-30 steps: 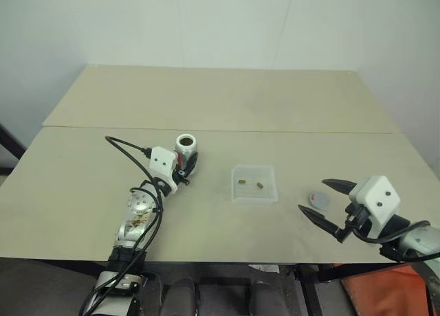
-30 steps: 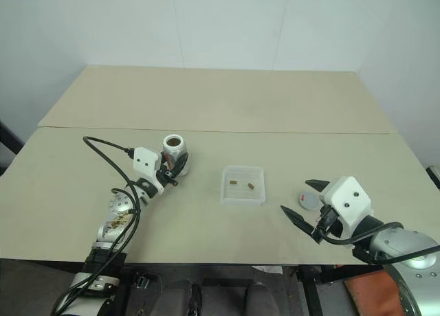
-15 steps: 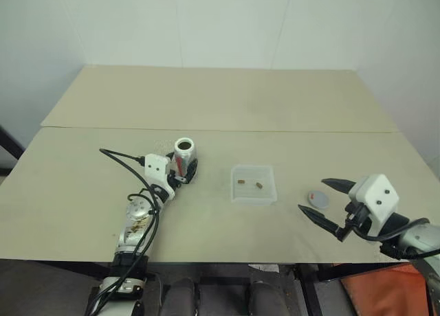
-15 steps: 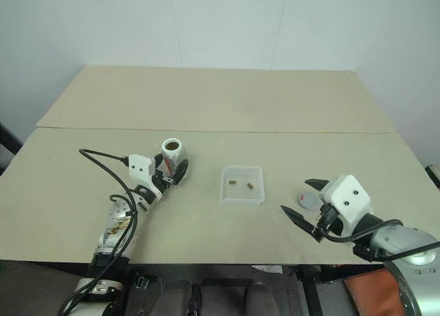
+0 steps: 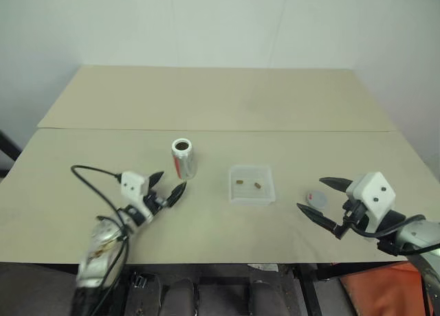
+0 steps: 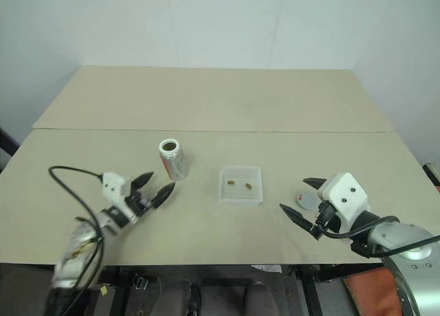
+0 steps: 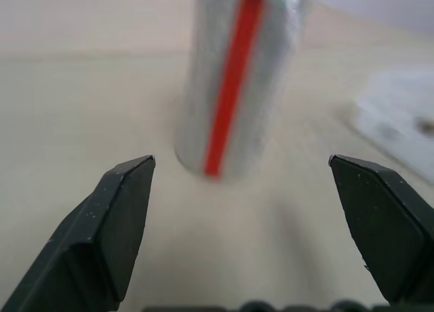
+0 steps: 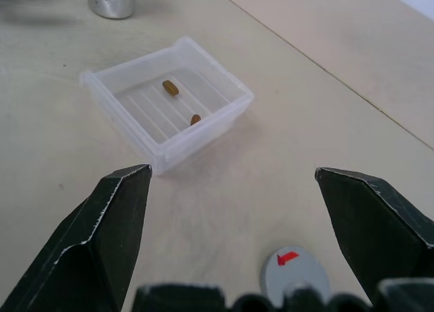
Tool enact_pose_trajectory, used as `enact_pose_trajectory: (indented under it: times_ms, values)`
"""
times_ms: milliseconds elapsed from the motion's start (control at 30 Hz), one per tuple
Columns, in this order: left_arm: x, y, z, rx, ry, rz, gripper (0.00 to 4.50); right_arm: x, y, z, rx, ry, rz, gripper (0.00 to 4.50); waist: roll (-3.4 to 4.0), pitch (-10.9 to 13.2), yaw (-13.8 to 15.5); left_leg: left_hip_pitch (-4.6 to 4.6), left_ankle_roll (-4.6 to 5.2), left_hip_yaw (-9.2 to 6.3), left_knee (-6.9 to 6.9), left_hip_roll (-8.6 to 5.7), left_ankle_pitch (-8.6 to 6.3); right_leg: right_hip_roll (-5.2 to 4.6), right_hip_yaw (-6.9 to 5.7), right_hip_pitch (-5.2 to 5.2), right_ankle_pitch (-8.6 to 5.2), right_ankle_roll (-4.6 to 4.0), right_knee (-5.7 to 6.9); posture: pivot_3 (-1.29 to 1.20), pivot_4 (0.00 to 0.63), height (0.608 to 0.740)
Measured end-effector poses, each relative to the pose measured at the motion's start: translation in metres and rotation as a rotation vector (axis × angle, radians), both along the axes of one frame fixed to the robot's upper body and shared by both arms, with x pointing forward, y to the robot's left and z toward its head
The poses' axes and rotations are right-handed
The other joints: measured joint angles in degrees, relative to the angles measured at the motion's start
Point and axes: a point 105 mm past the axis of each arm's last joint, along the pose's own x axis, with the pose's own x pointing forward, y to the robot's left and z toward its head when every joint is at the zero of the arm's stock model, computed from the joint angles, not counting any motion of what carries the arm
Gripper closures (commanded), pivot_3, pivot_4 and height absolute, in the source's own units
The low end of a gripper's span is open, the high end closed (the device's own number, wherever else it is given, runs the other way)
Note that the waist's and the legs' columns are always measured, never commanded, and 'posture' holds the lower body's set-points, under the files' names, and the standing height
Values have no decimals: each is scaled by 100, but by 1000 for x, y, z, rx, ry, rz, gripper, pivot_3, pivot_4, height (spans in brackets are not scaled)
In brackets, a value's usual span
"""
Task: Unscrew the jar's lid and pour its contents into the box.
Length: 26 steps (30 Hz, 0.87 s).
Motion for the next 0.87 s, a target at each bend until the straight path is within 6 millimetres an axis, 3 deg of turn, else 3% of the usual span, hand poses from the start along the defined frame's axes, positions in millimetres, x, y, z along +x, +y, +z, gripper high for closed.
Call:
enact_pose_trajectory:
  times_ms: [100, 167, 333, 467, 667, 867]
  values:
    - [-23, 23, -4, 38, 62, -38, 45, -10, -7, -3, 2, 39, 25, 0, 1, 4, 28, -2, 0, -1, 0, 5, 0, -3, -7, 0, -3, -4, 0, 0, 150, 740]
    - [-40, 39, 5, 81, 91, -135, 45, -21, -19, 3, -13, 49, 47, 0, -2, 8, 63, -1, -1, 1, 0, 9, 0, -2, -11, 1, -6, -11, -4, 0, 150, 740]
    - [-50, 68, 73, 210, -22, -244, 45, -40, -56, 28, -106, 57, 53, 0, 4, 10, 107, 14, -2, 14, -3, 27, -1, -8, -12, 3, -25, -47, -42, 0, 150, 740]
    - [-66, 74, 95, 218, -21, -288, 45, -55, -65, 34, -107, 95, 73, 0, 4, 7, 70, 6, -2, 35, -20, 49, -2, 7, -8, 9, -10, -38, -61, 0, 150, 740]
    - [-73, 66, 97, 232, -1, -368, 45, -55, -71, 34, -84, 120, 51, 0, 5, 7, 68, 12, -2, 50, -42, 52, -2, 15, -1, 1, -7, -34, -66, 0, 150, 740]
    - [-70, 64, 99, 241, -12, -394, 45, -55, -61, 40, 31, 133, 92, 0, 5, 7, 81, 11, -2, 60, -62, 51, -2, 15, 5, -4, -5, -30, -77, 0, 150, 740]
